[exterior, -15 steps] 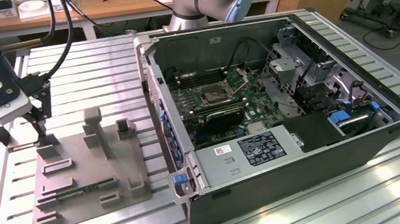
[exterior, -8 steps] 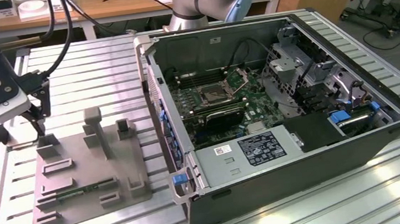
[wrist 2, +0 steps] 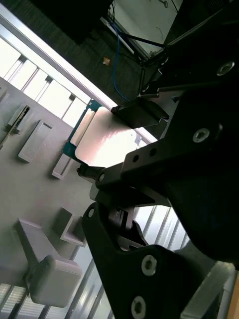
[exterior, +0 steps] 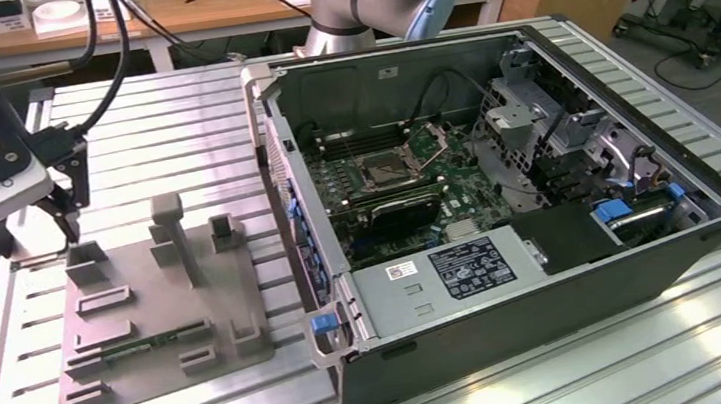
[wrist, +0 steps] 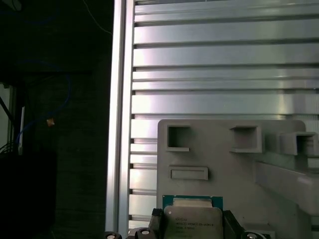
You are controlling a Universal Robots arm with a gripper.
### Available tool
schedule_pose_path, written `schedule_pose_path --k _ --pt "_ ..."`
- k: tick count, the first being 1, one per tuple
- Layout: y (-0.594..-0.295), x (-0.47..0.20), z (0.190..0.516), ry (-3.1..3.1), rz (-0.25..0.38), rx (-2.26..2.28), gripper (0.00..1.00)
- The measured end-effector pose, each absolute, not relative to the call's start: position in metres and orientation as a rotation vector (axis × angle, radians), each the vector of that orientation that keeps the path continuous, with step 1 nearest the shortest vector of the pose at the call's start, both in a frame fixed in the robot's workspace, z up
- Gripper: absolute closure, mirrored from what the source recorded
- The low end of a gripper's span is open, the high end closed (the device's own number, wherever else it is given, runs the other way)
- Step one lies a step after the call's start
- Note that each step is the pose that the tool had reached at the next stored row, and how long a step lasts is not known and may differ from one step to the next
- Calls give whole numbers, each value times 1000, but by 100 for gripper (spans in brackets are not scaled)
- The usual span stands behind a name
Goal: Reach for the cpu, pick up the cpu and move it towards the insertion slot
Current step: 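Pick up the cpu and move it towards the insertion slot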
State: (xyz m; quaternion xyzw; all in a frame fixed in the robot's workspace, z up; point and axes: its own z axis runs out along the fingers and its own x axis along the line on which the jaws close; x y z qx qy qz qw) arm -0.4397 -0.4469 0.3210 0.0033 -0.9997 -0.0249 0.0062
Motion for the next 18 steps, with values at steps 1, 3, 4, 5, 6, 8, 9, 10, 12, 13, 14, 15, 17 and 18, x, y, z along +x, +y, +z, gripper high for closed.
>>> schedule_pose_path --k 1,3,4,5,6,8,9,10,12,13,14,15,17,18 --pt "-447 -440 322 -3128 -78 10 46" --pt "-447 -440 322 -3128 -79 11 46" --pt "-447 -440 323 -3128 -79 10 46" --pt "-447 -440 323 -3128 -80 10 46" --pt "-447 -440 324 -3128 -80 10 46" --pt "-447 -440 325 -3128 -81 10 46" --pt "-447 -440 325 -3128 -82 10 46" --pt "-447 -440 326 -3128 -82 10 46" --pt "-447 -440 327 -3128 -83 11 46" --pt "-447 -440 327 -3128 -83 11 46" --pt "-447 -440 328 -3128 -83 10 46" --pt "-447 -440 328 -3128 -84 10 46" --pt "-447 -440 328 -3128 -84 10 46" --pt "-447 -440 328 -3128 -84 10 46"
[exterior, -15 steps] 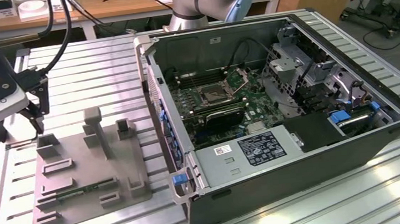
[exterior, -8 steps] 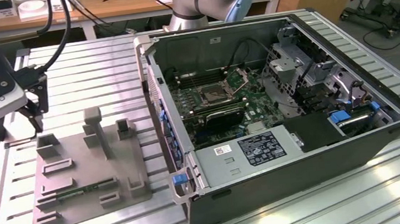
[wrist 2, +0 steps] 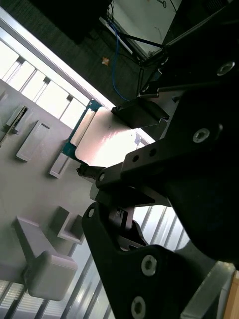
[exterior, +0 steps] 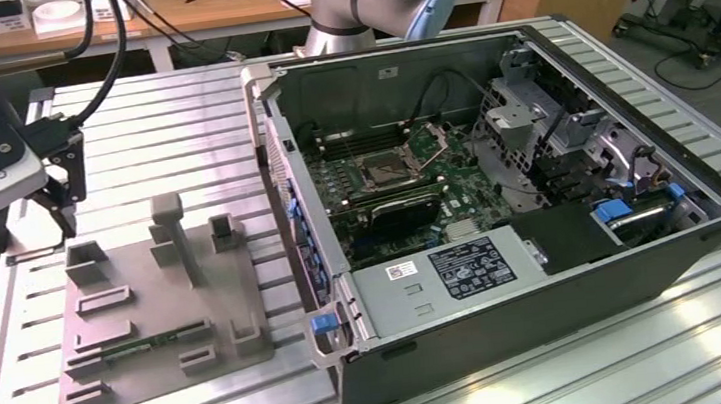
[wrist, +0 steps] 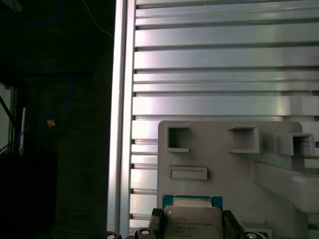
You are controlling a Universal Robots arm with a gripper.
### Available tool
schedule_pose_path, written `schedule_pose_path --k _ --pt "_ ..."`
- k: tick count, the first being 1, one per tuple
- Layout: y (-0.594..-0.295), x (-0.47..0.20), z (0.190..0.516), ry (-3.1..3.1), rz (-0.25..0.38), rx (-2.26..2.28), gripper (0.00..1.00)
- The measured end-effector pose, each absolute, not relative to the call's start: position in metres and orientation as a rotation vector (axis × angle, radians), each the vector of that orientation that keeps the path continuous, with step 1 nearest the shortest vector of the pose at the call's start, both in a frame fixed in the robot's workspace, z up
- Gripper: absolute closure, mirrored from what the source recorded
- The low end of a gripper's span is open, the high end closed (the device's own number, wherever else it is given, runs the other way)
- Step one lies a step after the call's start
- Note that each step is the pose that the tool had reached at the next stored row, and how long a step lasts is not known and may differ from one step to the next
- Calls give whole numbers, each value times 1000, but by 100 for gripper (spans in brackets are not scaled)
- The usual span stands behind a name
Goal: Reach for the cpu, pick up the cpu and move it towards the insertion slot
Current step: 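Pick up the cpu and move it towards the insertion slot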
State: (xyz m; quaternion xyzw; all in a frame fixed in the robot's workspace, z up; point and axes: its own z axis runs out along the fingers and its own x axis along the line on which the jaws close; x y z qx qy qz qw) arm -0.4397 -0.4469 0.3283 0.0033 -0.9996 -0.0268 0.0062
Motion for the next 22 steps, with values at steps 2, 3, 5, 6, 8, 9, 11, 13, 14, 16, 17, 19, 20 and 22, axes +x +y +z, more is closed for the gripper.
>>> schedule_pose_path --k 2,3,5,6,8,9,11,13,14,16,17,19,20,22 --pt "-447 -440 329 -3128 -84 11 46" --pt "-447 -440 329 -3128 -84 10 46" --pt "-447 -440 329 -3128 -84 10 46" --pt "-447 -440 330 -3128 -84 10 46" --pt "-447 -440 330 -3128 -84 11 46" --pt "-447 -440 330 -3128 -84 10 46" --pt "-447 -440 330 -3128 -84 11 46" --pt "-447 -440 331 -3128 -84 11 46" --pt "-447 -440 332 -3128 -84 10 46" --pt "-447 -440 333 -3128 -84 11 46" --pt "-447 -440 334 -3128 -84 11 46" --pt "-447 -440 336 -3128 -84 10 46" --pt "-447 -440 337 -3128 -84 11 46" --pt "-447 -440 340 -3128 -84 10 46"
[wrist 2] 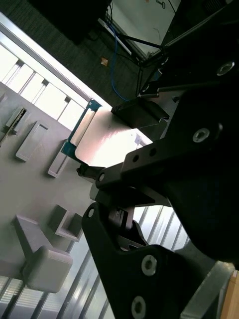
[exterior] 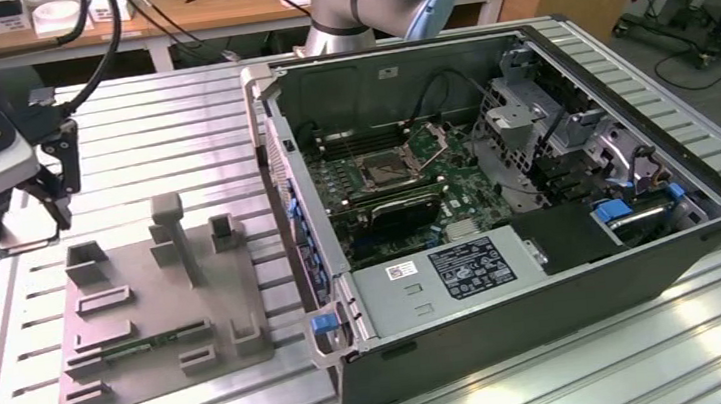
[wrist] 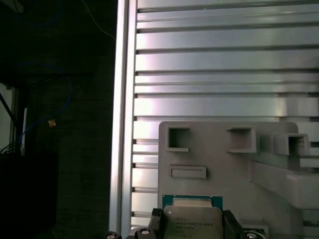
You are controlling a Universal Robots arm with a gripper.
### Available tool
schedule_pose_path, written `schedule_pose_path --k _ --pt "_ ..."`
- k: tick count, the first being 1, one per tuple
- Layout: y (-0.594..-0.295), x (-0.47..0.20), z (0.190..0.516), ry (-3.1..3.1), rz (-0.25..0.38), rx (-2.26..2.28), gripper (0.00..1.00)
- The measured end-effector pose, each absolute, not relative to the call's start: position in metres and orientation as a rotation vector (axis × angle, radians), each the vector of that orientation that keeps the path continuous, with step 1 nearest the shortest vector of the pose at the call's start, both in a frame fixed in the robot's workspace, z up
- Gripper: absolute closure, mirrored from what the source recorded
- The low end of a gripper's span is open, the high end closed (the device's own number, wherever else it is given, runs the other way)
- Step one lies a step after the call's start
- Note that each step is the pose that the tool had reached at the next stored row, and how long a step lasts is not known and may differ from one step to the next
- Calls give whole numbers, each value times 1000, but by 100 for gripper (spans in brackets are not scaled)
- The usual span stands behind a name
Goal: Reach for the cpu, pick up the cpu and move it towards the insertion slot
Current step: 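Pick up the cpu and move it towards the insertion slot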
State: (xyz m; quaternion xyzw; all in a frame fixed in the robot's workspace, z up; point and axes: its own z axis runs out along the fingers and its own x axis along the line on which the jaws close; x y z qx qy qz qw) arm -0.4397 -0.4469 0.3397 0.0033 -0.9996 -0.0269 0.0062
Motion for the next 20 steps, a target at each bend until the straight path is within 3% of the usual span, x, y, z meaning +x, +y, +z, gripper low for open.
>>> schedule_pose_path --k 20 --pt "-447 -440 367 -3131 -84 11 46"
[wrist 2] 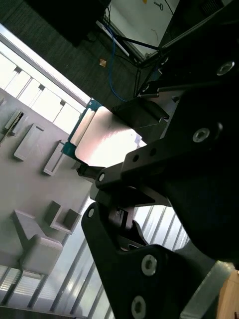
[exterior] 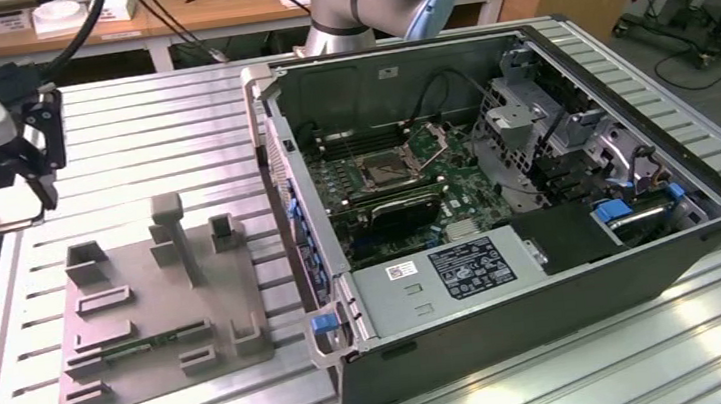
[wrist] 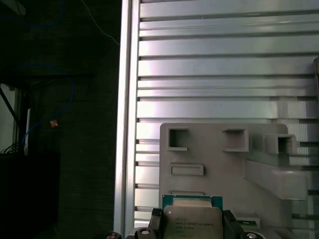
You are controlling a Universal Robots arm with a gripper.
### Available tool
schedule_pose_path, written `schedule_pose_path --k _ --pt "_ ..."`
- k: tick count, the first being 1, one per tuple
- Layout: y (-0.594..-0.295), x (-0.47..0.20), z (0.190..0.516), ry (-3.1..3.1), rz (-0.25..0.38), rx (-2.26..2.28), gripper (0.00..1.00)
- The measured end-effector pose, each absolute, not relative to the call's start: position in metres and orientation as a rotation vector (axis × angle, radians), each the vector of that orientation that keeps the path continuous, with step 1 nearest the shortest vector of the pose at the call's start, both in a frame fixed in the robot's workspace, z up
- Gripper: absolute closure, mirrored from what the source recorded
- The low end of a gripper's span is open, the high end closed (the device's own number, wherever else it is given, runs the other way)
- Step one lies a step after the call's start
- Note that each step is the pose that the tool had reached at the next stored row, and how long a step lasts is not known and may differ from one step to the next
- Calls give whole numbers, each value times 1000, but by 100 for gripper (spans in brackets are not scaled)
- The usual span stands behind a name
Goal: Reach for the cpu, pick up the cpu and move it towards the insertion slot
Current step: 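Pick up the cpu and move it towards the insertion slot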
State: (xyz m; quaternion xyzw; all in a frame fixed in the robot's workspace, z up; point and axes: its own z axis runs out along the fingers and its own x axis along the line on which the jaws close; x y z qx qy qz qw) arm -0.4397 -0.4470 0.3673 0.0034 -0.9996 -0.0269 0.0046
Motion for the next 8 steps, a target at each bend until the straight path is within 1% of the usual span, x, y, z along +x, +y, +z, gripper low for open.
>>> schedule_pose_path --k 8 --pt "-447 -440 375 -3133 -84 11 46"
